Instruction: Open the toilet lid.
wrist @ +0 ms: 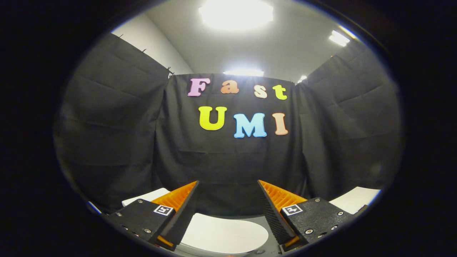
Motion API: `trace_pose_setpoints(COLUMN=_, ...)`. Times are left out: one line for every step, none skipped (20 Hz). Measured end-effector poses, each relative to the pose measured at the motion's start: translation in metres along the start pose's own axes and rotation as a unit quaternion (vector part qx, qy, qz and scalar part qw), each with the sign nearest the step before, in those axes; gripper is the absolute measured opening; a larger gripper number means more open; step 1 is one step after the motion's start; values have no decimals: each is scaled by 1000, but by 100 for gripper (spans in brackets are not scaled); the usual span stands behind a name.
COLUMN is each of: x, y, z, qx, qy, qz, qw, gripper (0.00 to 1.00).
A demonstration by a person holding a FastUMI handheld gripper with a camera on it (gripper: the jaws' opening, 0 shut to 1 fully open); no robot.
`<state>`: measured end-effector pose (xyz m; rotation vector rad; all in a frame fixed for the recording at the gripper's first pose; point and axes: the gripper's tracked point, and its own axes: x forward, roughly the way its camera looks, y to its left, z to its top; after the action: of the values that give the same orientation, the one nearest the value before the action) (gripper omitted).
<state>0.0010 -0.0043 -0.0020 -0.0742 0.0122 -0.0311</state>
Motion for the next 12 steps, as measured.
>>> trace_pose_setpoints(x=1, y=-2, z=0, qx=-2, qy=0, qz=-2, qw=1000, gripper=95)
trace_pose_setpoints(x=1, y=-4, z=-1, qx=-4, qy=1, qz=-5, qw=1000, gripper=95)
trace_pose_setpoints(x=0, y=-5, z=-1, qx=-5, qy=2, qz=-7, qw=1000, gripper=95)
trace_pose_setpoints(x=1, y=-8, z=-2, qx=-6, qy=3, qz=-9, qw=1000, gripper=94)
trace_pose_setpoints(x=0, y=-9, z=-1, qx=-7, qy=3, qz=-11, qw=1000, gripper=94)
trace_pose_setpoints(x=-1, y=-11, z=-1, qx=-8, qy=2, qz=-13, qw=1000, gripper=95)
trace_pose_setpoints(x=-1, y=-12, z=-1, qx=-9, qy=2, qz=-15, qw=1000, gripper=95)
trace_pose_setpoints(x=-1, y=-13, z=-3, qx=-9, qy=3, qz=-17, qw=1000, gripper=95)
trace_pose_setpoints(x=0, y=-14, z=-5, qx=-7, qy=5, qz=-18, qw=1000, gripper=94)
trace_pose_setpoints(x=-1, y=-15, z=-6, qx=-6, qy=8, qz=-18, qw=1000, gripper=95)
trace_pose_setpoints(x=0, y=-16, z=-8, qx=-6, qy=8, qz=-21, qw=1000, gripper=94)
trace_pose_setpoints(x=0, y=-20, z=-11, qx=-7, qy=10, qz=-26, qw=1000, gripper=94)
